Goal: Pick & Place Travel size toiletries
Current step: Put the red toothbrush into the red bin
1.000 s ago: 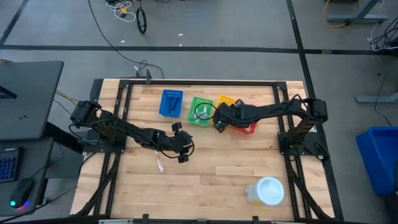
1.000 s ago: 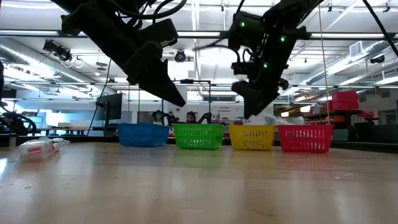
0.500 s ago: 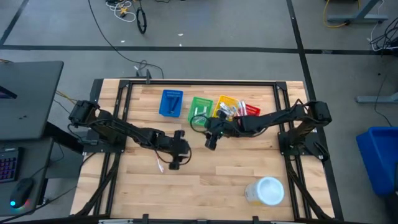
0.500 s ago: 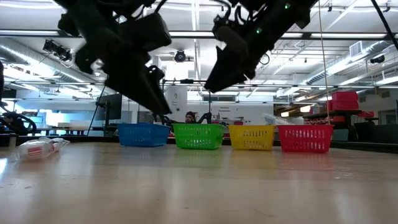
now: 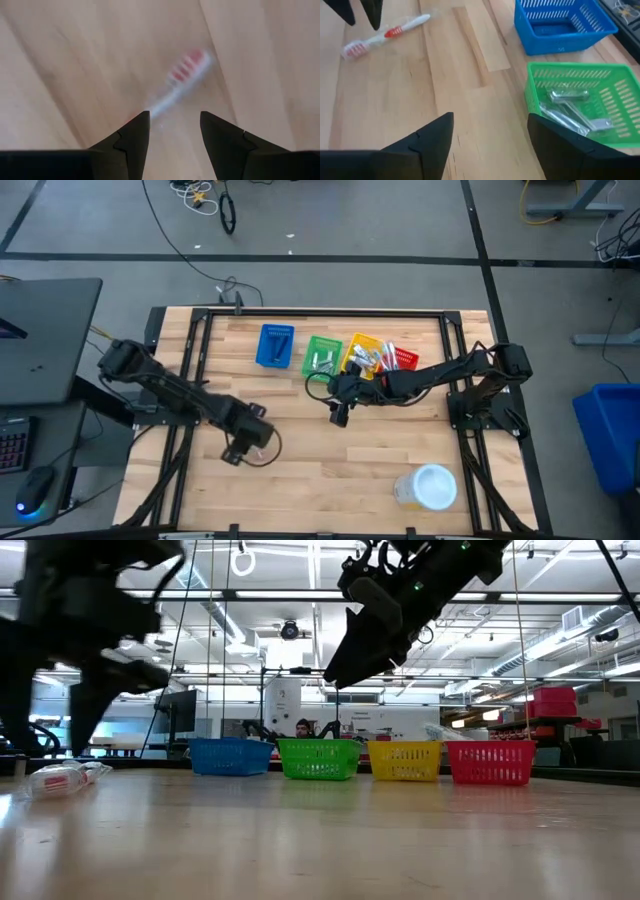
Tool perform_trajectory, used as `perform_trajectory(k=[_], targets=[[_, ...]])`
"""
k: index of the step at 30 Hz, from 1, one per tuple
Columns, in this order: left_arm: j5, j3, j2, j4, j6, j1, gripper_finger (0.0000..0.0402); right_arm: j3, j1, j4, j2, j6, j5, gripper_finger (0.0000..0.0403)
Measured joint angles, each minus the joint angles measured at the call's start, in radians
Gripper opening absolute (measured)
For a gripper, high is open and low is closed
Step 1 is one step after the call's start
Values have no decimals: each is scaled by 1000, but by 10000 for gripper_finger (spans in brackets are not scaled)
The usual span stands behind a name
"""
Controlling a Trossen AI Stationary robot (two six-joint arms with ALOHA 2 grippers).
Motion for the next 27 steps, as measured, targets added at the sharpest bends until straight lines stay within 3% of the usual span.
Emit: perform_trajectory(k=[3, 7, 13, 27], targets=[[-27, -19, 6, -28, 33, -42, 183, 0, 0, 5, 0, -16, 0, 271], [-137, -34, 6, 20, 58, -72, 183, 0, 0, 4, 0, -23, -1, 275], [-149, -36, 6, 30, 133, -74, 183, 0, 0, 0, 0, -23, -2, 269], [-148, -113, 6, 127, 219, -56, 183, 0, 0, 3, 0, -22, -121, 265]])
